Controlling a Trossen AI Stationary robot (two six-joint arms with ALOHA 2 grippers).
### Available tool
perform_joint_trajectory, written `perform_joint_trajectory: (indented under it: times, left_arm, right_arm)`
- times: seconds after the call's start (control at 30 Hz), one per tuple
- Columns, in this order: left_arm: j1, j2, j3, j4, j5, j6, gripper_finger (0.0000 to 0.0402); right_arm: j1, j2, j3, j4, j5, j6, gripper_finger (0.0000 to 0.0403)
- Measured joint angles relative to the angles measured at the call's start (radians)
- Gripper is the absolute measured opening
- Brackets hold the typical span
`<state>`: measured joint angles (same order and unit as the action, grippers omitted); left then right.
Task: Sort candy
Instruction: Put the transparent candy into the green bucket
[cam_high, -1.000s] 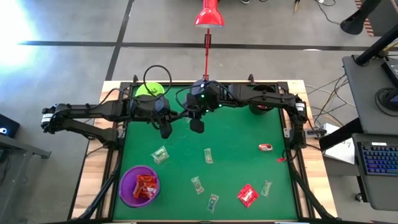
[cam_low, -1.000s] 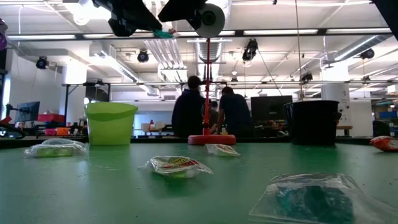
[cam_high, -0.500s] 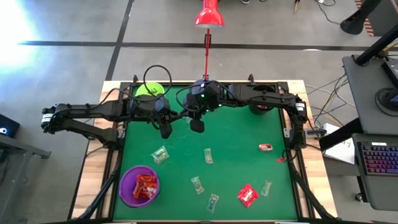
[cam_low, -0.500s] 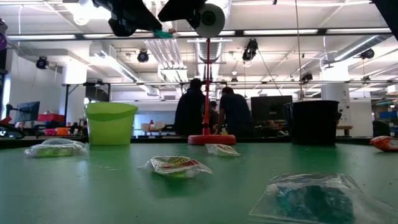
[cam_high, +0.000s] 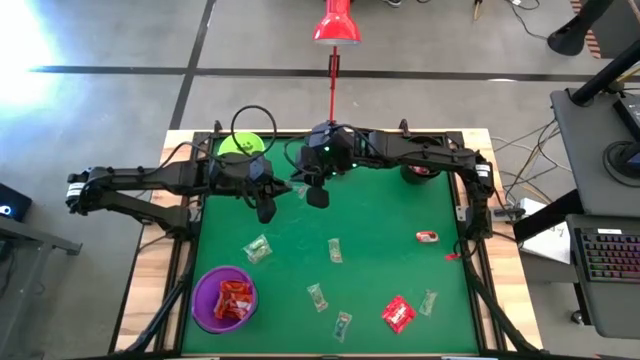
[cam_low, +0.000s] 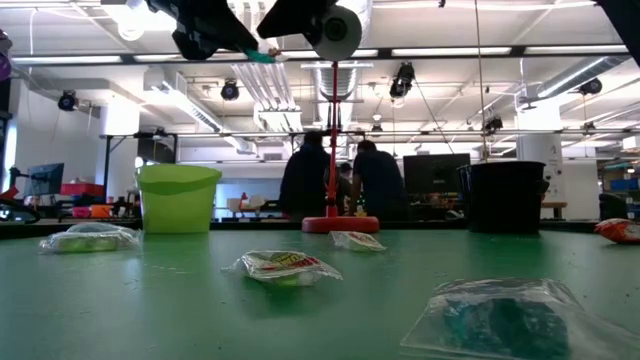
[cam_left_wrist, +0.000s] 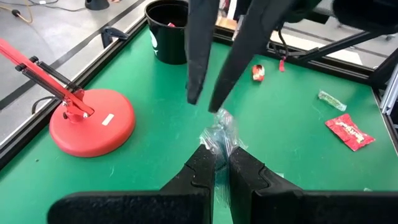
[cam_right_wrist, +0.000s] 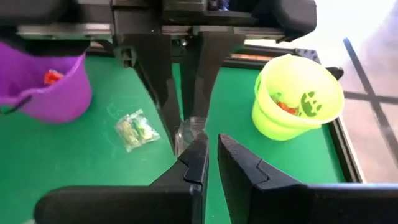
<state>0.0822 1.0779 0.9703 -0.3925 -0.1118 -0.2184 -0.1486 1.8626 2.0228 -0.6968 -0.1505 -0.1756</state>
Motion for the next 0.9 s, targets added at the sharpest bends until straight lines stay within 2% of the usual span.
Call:
perform_joint_trajectory:
  times: [0.37,0.9]
  left_arm:
    - [0.000,0.000,0.000,0.000,0.000,0.000,0.0002]
    - [0.000,0.000,0.000,-0.007,0.000,0.000,0.0002]
  right_arm:
    - [-0.012,0.019,-0.008,0.007,0.019,-0.095,0.0029]
    - [-0.039,0.015,0.012,0.007,0.020,-0.063,0.0029]
